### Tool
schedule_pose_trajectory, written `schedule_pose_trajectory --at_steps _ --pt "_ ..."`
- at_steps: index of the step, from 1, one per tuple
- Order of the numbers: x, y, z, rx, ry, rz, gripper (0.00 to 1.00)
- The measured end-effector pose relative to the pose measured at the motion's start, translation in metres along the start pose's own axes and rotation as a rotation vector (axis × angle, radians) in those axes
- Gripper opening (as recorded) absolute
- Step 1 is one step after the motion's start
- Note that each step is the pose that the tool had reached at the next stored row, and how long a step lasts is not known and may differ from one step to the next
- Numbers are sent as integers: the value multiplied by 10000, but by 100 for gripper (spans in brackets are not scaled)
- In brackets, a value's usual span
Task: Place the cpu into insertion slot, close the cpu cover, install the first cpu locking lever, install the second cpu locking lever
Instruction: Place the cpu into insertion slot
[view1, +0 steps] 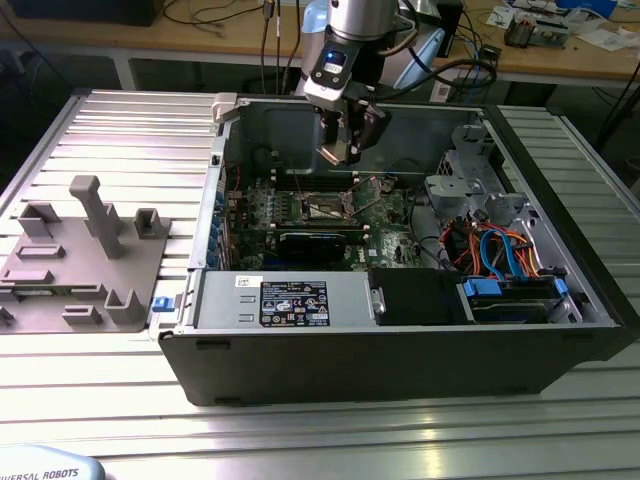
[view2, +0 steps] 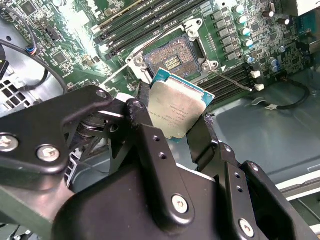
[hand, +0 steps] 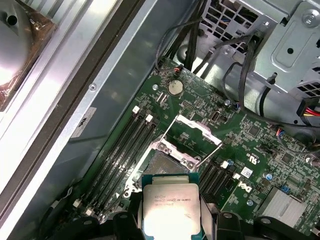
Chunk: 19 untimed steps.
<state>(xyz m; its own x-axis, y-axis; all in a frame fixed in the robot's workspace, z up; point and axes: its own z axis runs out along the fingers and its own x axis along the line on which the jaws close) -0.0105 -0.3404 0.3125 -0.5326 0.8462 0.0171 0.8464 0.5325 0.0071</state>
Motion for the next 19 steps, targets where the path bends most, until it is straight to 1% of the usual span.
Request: schedule_pose_trajectory --at_steps 19 --pt "0 0 3 -12 -6 695 55"
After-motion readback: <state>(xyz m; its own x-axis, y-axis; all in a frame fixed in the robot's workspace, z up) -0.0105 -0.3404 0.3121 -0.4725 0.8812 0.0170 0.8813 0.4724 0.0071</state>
